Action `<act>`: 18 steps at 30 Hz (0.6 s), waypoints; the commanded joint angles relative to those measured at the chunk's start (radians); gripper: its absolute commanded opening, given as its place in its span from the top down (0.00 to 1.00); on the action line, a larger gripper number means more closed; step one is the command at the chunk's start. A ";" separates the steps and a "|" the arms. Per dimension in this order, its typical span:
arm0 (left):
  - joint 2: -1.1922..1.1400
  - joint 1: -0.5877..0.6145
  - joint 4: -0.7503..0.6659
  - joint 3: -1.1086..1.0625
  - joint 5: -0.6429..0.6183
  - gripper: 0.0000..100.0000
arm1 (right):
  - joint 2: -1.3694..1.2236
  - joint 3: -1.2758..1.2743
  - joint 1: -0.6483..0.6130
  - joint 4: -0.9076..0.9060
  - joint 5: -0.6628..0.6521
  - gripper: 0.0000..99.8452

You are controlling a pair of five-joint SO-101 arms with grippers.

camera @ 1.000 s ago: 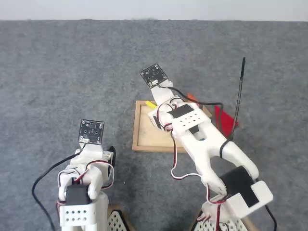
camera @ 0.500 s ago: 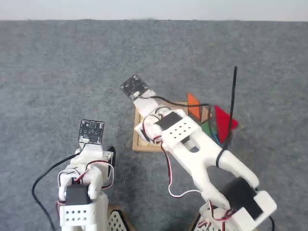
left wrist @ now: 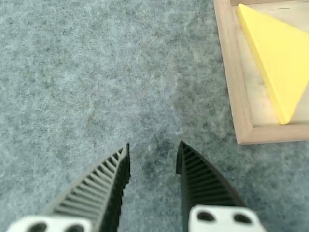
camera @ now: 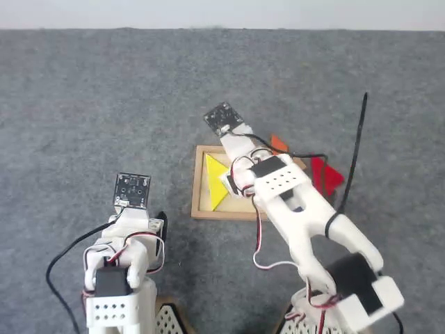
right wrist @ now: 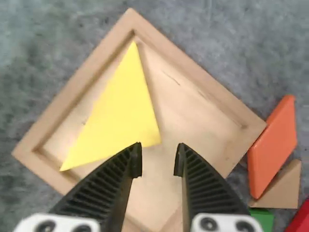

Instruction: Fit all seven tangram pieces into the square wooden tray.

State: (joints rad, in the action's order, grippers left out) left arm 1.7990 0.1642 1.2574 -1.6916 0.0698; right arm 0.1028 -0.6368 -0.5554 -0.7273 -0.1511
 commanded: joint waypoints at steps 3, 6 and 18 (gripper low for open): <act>0.028 -0.002 0.009 0.008 0.006 0.85 | -0.102 0.052 0.012 0.041 -0.014 0.88; 0.028 -0.002 0.009 0.008 0.006 0.85 | -0.157 0.080 -0.004 0.041 -0.014 0.88; 0.028 -0.002 0.009 0.008 0.006 0.85 | -0.157 0.084 -0.099 0.071 -0.014 0.88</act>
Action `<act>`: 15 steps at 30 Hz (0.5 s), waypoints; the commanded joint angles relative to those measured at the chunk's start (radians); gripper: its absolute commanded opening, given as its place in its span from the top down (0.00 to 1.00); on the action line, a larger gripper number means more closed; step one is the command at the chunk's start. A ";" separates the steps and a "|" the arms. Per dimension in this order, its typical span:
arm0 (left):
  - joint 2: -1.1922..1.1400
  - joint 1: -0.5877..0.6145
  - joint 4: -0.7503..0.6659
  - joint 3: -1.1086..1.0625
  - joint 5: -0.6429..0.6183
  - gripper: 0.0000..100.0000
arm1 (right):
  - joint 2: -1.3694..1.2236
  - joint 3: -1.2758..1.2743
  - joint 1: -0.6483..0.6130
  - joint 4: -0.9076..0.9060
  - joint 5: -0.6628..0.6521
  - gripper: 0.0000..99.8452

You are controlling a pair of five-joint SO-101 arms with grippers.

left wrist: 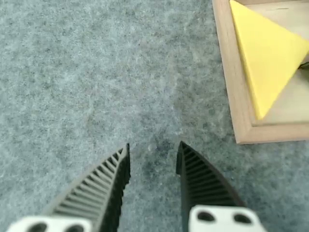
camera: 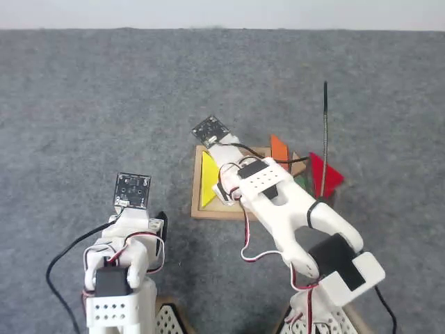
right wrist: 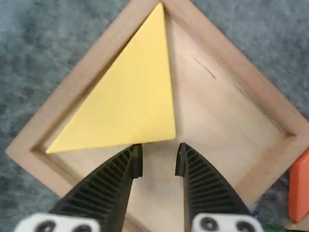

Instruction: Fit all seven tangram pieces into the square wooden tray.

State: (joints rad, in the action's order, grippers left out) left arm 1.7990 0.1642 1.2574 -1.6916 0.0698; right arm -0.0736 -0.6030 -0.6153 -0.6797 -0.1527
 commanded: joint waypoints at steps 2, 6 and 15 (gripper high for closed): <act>0.028 -0.002 0.009 0.008 0.006 0.85 | 0.019 0.051 -0.056 0.024 -0.012 0.88; 0.028 -0.002 0.009 0.008 0.006 0.85 | 0.021 0.051 -0.053 0.016 -0.012 0.88; 0.028 -0.002 0.009 0.008 0.006 0.85 | 0.288 0.044 0.111 -0.153 -0.012 0.88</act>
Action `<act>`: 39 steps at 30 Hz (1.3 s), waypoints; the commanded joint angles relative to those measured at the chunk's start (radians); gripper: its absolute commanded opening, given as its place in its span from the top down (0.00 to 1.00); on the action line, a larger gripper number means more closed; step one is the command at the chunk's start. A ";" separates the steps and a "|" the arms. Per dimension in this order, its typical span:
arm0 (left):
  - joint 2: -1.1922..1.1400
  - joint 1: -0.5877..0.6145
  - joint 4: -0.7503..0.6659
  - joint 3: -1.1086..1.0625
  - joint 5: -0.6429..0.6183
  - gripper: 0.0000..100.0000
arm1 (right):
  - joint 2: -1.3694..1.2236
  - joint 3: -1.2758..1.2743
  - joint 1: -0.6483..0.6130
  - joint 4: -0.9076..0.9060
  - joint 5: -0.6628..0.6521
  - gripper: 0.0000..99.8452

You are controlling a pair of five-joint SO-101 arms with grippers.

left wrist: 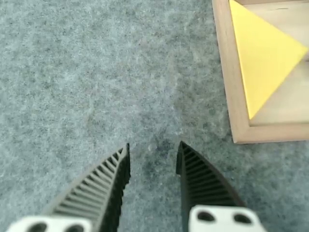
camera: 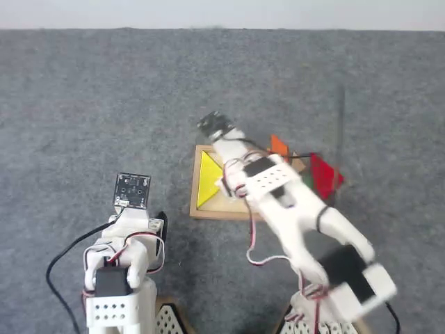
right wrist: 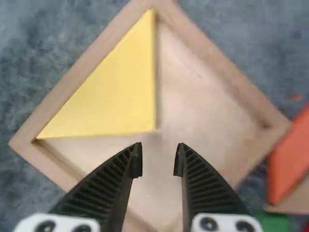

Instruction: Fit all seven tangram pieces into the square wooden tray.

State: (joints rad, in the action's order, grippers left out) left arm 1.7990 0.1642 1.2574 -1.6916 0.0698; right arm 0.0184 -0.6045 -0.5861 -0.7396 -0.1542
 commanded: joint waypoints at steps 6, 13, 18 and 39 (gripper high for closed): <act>0.028 -0.002 0.009 0.008 0.006 0.85 | 0.323 0.040 0.278 -0.174 -0.011 0.87; 0.028 -0.002 0.009 0.008 0.006 0.85 | 0.225 0.043 0.429 -0.128 -0.032 0.86; 0.028 -0.002 0.009 0.008 0.006 0.85 | 0.148 0.048 0.479 -0.136 -0.080 0.77; 0.028 -0.002 0.009 0.008 0.006 0.85 | -0.116 0.138 0.593 -0.133 -0.055 0.76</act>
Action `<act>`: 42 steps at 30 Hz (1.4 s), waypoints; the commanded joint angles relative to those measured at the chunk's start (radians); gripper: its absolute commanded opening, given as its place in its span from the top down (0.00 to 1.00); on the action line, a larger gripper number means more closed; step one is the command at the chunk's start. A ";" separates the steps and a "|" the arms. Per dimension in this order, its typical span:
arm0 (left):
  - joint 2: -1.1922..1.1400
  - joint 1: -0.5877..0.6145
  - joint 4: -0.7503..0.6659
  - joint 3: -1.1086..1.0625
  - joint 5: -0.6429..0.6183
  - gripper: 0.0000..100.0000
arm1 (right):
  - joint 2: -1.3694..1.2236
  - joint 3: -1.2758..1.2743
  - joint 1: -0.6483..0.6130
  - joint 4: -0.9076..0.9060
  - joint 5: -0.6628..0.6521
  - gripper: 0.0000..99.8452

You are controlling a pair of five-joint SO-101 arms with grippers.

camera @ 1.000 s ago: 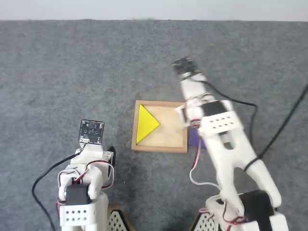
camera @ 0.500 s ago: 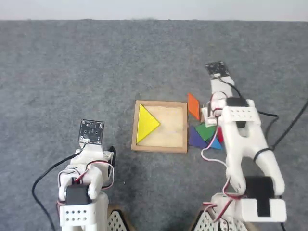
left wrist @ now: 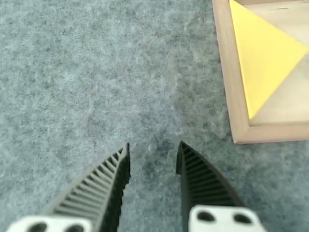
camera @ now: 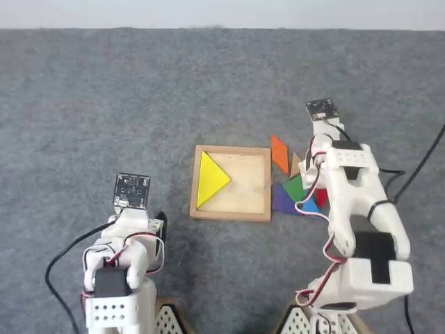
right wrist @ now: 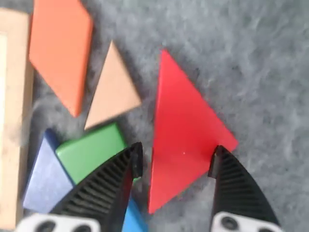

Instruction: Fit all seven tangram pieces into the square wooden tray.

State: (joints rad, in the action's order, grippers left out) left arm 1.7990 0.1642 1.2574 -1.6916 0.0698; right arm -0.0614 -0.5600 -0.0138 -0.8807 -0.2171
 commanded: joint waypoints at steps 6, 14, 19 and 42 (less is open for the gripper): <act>0.028 -0.002 0.009 0.008 0.006 0.85 | -0.114 0.153 0.035 0.005 0.005 0.76; 0.028 -0.002 0.009 0.008 0.006 0.85 | -0.127 0.184 0.070 -0.038 -0.077 0.66; 0.028 -0.002 0.009 0.008 0.006 0.85 | -0.128 0.184 0.050 -0.036 -0.087 0.66; 0.028 -0.002 0.009 0.008 0.006 0.85 | -0.117 0.186 0.030 -0.025 -0.086 0.83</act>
State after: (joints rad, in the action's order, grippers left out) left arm 1.7990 0.1642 1.2574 -1.6916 0.0698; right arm -0.1995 -0.4296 0.0276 -0.9099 -0.2954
